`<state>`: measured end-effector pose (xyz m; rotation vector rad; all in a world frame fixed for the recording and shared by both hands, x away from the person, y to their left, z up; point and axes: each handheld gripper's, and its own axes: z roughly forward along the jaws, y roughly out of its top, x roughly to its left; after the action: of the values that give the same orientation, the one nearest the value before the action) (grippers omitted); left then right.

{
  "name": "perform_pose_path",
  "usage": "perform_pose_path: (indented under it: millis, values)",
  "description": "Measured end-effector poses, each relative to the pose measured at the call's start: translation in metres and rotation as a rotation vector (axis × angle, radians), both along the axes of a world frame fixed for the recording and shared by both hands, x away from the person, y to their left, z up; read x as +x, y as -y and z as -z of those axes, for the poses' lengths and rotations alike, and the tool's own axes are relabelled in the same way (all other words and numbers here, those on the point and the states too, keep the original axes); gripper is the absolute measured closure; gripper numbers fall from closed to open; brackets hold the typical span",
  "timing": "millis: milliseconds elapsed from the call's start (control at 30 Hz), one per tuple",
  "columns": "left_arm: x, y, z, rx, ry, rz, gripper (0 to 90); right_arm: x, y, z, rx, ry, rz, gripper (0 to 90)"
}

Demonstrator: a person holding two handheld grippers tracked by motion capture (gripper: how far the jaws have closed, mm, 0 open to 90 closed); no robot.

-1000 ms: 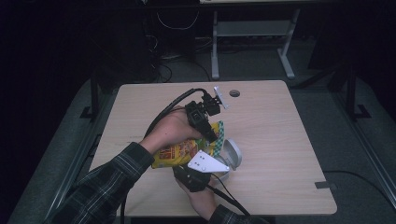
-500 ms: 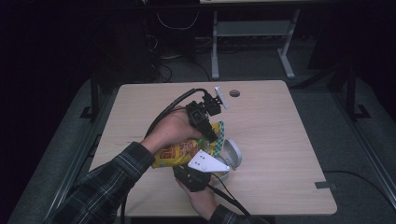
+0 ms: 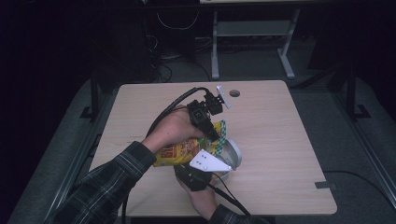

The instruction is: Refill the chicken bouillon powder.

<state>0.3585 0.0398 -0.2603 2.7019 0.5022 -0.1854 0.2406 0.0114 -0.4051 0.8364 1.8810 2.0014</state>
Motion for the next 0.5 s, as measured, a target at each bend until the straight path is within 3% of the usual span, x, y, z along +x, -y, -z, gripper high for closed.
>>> perform_pose_path:
  millis: [167,500]
  values:
    - [-0.002,-0.007,-0.002,-0.034,0.008,-0.003,90.0,-0.001,-0.001,0.001,-0.014,0.006,0.002,89.8]
    - [-0.002,-0.025,0.002,-0.081,-0.022,-0.014,90.0,-0.004,-0.009,0.006,-0.060,0.006,-0.012,89.8]
